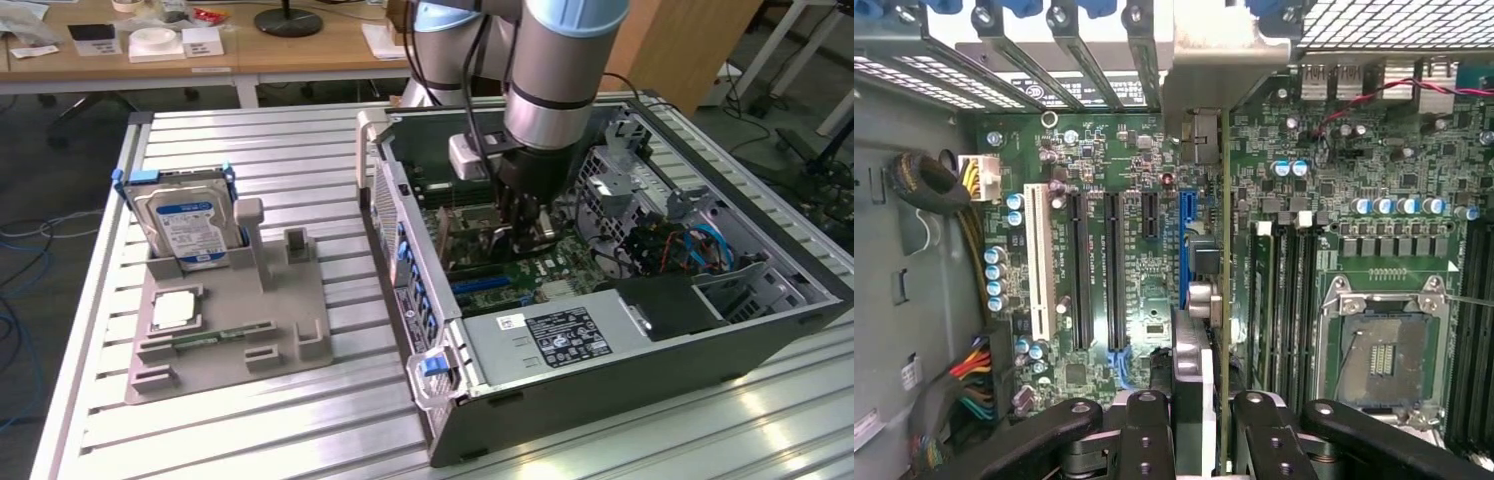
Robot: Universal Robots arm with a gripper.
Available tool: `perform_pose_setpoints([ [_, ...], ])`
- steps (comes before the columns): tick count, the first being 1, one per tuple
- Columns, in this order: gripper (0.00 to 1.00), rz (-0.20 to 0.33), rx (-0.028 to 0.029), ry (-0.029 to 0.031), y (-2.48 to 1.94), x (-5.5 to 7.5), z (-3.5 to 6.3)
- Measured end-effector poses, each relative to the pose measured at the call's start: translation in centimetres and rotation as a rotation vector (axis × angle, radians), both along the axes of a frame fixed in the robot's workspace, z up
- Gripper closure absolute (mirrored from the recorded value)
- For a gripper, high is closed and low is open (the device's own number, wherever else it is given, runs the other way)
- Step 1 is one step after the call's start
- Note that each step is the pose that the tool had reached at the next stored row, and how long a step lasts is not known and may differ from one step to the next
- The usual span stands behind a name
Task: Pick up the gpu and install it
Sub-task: 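Insert the gpu into the slot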
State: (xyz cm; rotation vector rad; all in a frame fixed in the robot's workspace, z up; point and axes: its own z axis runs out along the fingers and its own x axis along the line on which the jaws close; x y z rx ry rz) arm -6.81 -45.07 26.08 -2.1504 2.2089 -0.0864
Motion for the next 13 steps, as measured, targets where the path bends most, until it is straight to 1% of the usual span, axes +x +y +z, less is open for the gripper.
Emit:
perform_pose_setpoints([
  [3,0.72,0.000,0.0001,0.0000,-0.01,-0.1,-0.34],
  [7,0.72,0.000,0.0001,0.0000,-0.02,-0.6,-0.82],
  [10,0.72,0.000,0.0000,0.0001,-0.26,-0.6,-1.17],
  [13,0.72,0.000,0.0001,0.0000,-0.34,-0.7,-1.47],
])
